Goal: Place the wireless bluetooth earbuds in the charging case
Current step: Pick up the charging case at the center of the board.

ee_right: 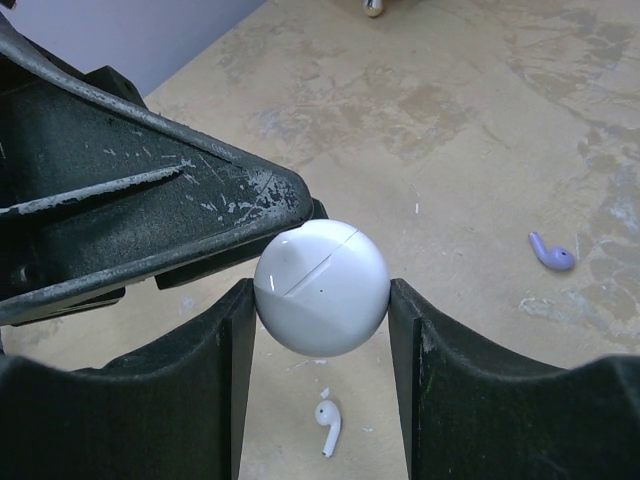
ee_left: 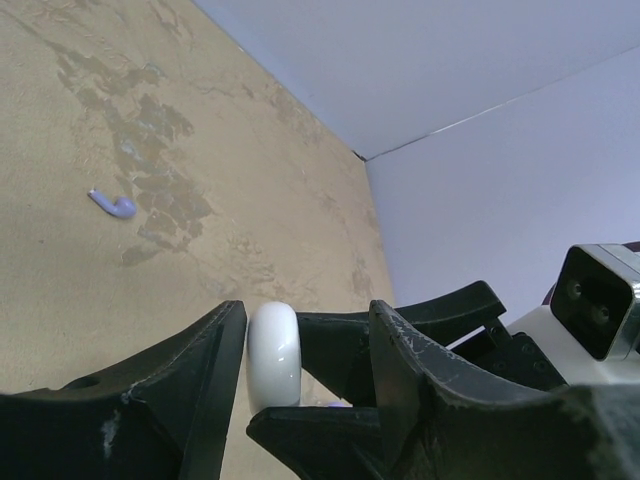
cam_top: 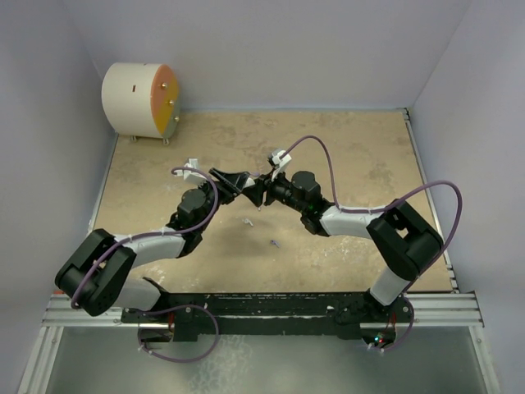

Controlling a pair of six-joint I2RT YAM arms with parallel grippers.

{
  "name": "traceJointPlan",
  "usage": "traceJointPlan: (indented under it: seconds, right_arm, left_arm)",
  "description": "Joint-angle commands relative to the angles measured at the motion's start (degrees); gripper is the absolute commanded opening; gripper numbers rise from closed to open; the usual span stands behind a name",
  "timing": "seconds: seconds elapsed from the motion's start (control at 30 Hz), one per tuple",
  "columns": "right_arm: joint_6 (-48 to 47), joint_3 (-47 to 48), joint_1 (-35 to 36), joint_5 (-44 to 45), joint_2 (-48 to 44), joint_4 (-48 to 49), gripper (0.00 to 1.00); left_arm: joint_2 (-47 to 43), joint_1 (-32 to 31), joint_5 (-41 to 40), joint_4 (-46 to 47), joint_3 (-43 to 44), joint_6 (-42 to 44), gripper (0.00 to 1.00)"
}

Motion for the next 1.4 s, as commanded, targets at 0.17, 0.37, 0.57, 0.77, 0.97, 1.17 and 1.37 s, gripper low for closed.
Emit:
traceJointPlan:
  seconds: [0.17, 0.37, 0.57, 0.77, 0.97, 1.17, 1.37]
  right_arm:
    - [0.5, 1.6, -0.1, -0.8, -0.4, 2.5, 0.0]
    - [0.4, 2.1, -0.1, -1.0, -0.3, 2.5, 0.0]
    - [0.5, 1.9, -0.1, -1.2, -0.4, 2.4, 0.0]
    - [0.6, 2.1, -0.1, -1.4, -0.4, 2.2, 0.0]
    - [0.9, 2.4, -0.1, -2.2, -0.2, 2.1, 0.0]
    - [0.5, 2.7, -0.1, -2.4, -1.3, -1.1, 0.61]
    - [0.0, -2.3, -0.2, 1.9, -8.7, -4.2, 0.98]
  left_arm:
    - [0.8, -0.7, -0.6, 4.5, -0.4, 0.0, 0.45]
    - [2.0, -1.1, -0.3, 5.6, -0.4, -0.3, 0.43]
    - [2.5, -1.3, -0.3, 5.9, -0.3, -0.4, 0.36]
    - [2.8, -1.5, -0.5, 6.3, -0.3, -0.3, 0.27]
    - [2.7, -1.7, -0.7, 6.2, 0.1, 0.0, 0.0]
    - [2.2, -1.8, -1.7, 5.6, 0.3, 0.2, 0.0]
    - [-1.2, -1.8, -4.1, -1.0, 2.2, 2.5, 0.0]
